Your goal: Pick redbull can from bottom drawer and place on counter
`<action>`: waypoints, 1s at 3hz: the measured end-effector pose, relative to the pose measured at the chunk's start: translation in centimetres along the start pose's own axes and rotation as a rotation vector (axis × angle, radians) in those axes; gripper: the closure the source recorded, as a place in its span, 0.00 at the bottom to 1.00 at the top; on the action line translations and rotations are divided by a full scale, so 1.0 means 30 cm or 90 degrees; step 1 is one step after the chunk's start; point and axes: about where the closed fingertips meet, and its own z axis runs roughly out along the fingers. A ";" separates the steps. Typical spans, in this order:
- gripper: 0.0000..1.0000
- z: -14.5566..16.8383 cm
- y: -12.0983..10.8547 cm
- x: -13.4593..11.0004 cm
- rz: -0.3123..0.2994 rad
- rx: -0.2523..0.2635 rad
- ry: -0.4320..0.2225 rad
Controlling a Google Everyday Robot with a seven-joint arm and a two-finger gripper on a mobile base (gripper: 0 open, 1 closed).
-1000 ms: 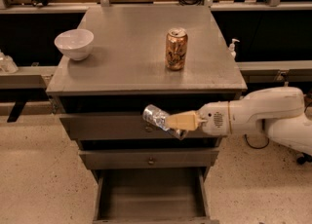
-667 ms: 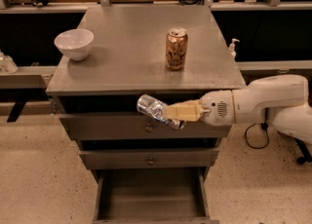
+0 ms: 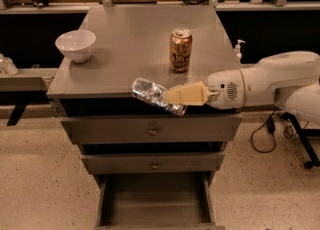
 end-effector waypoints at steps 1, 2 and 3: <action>1.00 -0.048 0.000 0.089 -0.043 -0.039 0.016; 1.00 -0.098 -0.006 0.135 -0.073 -0.081 0.027; 1.00 -0.149 0.001 0.169 -0.096 -0.141 0.036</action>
Offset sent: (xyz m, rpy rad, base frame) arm 0.0306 -0.0464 0.0545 -0.0871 -0.2012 -0.1850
